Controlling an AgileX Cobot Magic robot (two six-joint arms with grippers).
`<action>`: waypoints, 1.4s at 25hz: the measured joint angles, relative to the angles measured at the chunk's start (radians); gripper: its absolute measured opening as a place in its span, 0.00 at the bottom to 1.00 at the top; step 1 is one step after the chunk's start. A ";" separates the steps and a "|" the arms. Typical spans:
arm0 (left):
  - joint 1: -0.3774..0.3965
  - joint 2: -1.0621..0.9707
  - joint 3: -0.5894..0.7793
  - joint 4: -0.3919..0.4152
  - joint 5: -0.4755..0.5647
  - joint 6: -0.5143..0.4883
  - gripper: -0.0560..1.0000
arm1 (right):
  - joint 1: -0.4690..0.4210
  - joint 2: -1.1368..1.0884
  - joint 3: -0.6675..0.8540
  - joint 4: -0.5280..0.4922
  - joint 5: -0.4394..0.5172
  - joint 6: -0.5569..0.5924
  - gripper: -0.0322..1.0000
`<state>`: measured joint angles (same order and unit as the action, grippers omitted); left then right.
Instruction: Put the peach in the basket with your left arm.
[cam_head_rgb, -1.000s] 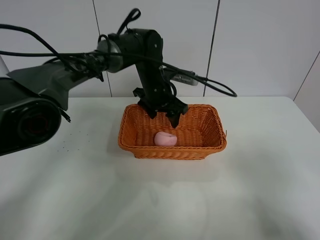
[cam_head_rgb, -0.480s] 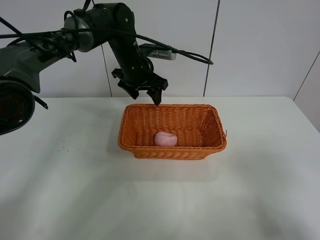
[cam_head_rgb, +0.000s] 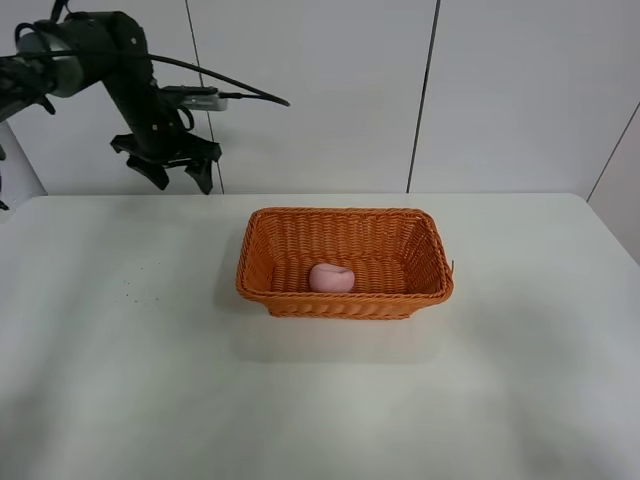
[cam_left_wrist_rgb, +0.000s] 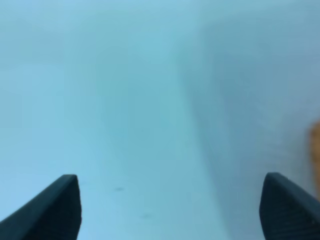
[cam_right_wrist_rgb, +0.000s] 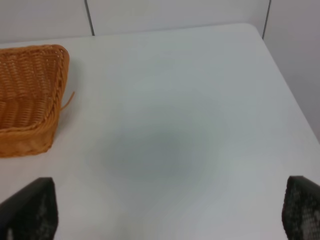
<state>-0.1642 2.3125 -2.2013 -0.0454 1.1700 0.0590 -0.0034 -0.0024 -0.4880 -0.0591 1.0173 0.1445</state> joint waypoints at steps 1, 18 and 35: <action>0.028 0.000 0.000 0.001 0.000 0.001 0.84 | 0.000 0.000 0.000 0.000 0.000 0.000 0.70; 0.175 -0.084 0.148 -0.001 -0.001 0.003 0.83 | 0.000 0.000 0.000 0.000 0.000 0.000 0.70; 0.175 -0.952 1.082 -0.001 -0.002 0.001 0.83 | 0.000 0.000 0.000 0.000 0.000 0.000 0.70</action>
<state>0.0109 1.3606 -1.1195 -0.0466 1.1682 0.0597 -0.0034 -0.0024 -0.4880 -0.0591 1.0173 0.1445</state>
